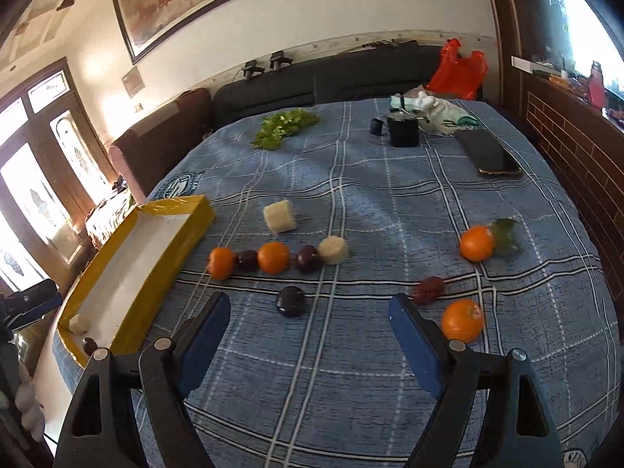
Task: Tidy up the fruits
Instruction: 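Move both open tools back to the fruit row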
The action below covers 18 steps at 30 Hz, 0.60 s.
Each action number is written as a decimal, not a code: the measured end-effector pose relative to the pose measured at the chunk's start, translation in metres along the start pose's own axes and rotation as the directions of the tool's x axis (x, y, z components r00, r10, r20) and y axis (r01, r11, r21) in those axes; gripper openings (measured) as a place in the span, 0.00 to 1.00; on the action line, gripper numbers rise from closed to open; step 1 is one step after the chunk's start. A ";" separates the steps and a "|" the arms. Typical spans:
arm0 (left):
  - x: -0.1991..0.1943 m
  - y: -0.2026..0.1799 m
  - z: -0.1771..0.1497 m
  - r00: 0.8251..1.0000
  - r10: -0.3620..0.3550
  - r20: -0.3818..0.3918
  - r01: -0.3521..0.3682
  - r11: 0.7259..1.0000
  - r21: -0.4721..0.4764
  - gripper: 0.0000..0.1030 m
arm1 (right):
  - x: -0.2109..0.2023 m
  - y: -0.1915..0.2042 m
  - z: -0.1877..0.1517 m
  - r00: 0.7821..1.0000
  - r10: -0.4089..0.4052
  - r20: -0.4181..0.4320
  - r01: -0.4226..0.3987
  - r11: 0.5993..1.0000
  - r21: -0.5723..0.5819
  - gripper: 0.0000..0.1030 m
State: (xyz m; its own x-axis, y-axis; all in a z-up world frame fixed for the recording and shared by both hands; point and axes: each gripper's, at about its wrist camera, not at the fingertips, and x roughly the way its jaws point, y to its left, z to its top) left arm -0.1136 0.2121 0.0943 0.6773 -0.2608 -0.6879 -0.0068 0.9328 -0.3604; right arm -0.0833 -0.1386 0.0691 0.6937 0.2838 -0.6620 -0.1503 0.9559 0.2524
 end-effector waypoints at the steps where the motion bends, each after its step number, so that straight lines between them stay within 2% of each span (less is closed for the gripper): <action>1: 0.006 -0.006 0.000 1.000 0.000 -0.013 0.000 1.000 0.009 0.86 | 0.008 -0.001 -0.002 1.000 0.005 -0.014 -0.005 1.000 -0.001 0.83; 7: 0.032 -0.040 0.001 0.999 0.016 -0.043 -0.010 0.993 0.115 0.86 | 0.053 0.013 -0.007 0.995 0.034 -0.088 -0.038 0.999 -0.036 0.78; 9: 0.043 -0.052 0.005 0.998 0.024 -0.054 -0.015 0.988 0.154 0.80 | 0.070 0.015 -0.007 0.993 0.039 -0.112 -0.044 0.998 -0.041 0.75; 11: 0.056 -0.063 0.010 0.998 0.012 -0.070 0.002 0.980 0.198 0.68 | 0.083 0.018 -0.006 0.991 0.028 -0.128 -0.034 0.998 -0.045 0.72; 13: 0.074 -0.075 0.014 0.996 0.036 -0.082 -0.015 0.970 0.244 0.64 | 0.091 0.017 -0.007 0.989 0.037 -0.144 -0.044 0.998 -0.044 0.69; 16: 0.103 -0.088 0.018 0.991 0.072 -0.111 -0.035 0.953 0.303 0.63 | 0.097 0.016 -0.006 0.988 0.039 -0.147 -0.045 0.998 -0.041 0.57; 18: 0.121 -0.093 0.019 0.986 0.111 -0.124 -0.063 0.939 0.339 0.63 | 0.097 0.012 -0.006 0.988 0.061 -0.145 -0.065 0.998 -0.026 0.42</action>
State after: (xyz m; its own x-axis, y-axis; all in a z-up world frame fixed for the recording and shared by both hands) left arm -0.0171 0.0990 0.0566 0.5756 -0.1844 -0.7967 0.2001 0.9764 -0.0814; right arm -0.0222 -0.0992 0.0037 0.5741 0.3492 -0.7406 -0.2137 0.9370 0.2762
